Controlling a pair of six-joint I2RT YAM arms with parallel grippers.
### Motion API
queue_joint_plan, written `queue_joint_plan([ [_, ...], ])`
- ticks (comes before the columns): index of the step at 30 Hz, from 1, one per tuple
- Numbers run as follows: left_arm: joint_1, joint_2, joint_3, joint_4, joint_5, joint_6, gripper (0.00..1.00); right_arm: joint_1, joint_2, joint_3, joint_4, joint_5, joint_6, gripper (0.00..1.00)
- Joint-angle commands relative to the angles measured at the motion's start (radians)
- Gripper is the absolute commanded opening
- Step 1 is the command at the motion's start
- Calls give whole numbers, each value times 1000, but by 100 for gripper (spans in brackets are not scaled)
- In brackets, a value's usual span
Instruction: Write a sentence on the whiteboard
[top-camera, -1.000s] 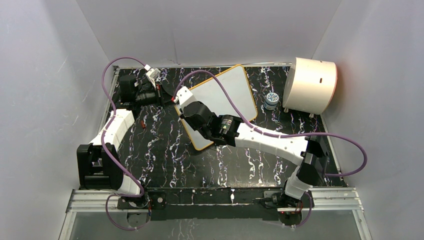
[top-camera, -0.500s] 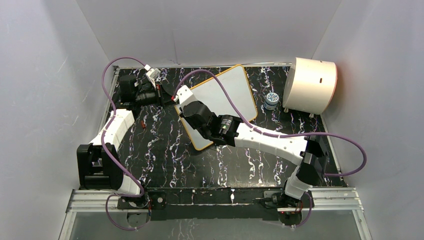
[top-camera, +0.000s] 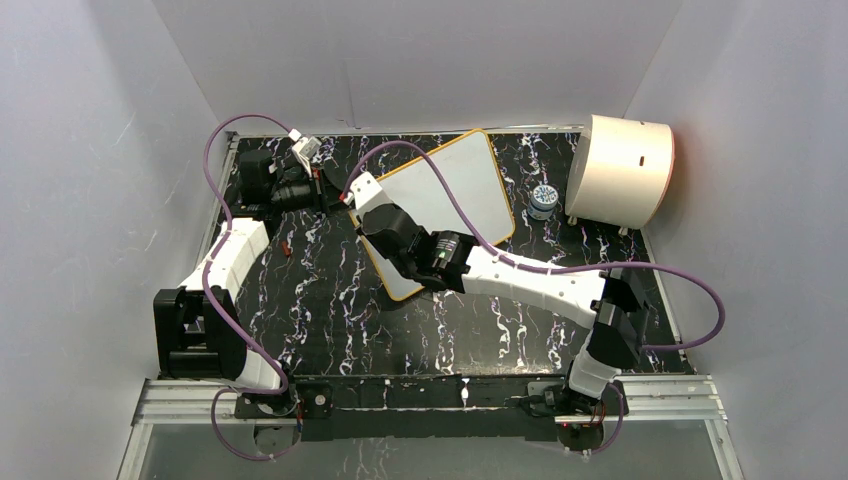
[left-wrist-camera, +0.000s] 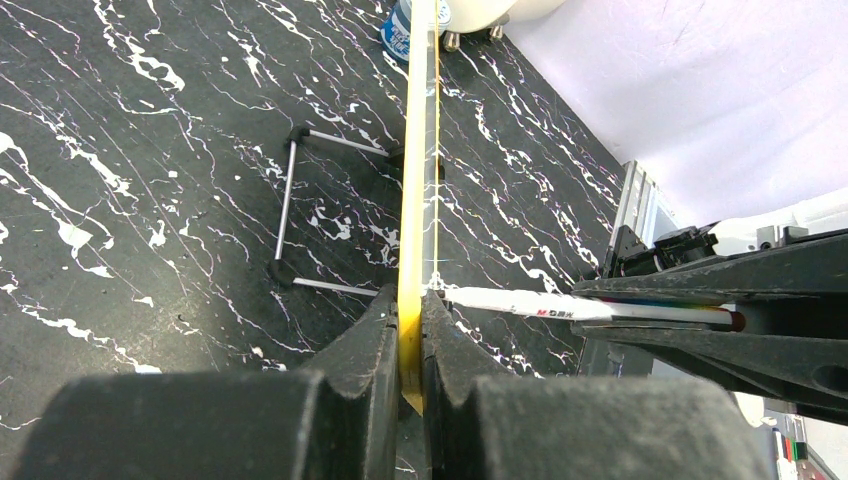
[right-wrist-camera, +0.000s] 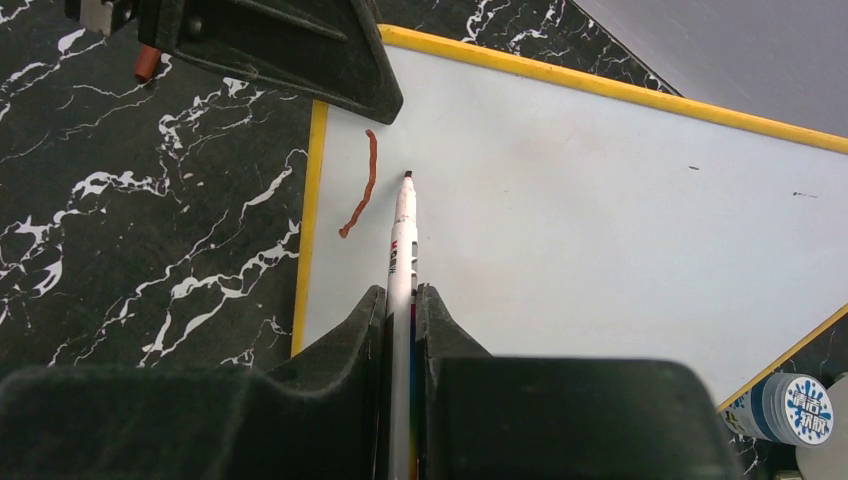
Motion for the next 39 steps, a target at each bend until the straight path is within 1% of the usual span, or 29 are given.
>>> queue_joint_plan([
  [1, -36, 10, -17, -109, 12, 61, 0, 3, 6, 41, 50, 38, -10, 0],
  [25, -38, 15, -16, -111, 12, 62, 0, -2, -26, 17, 97, 73, -10, 0],
  [30, -39, 13, -17, -111, 14, 62, 0, -6, -22, 23, 87, 83, -10, 0],
  [39, -41, 12, -17, -111, 13, 62, 0, -8, -3, 35, 55, 51, -10, 0],
])
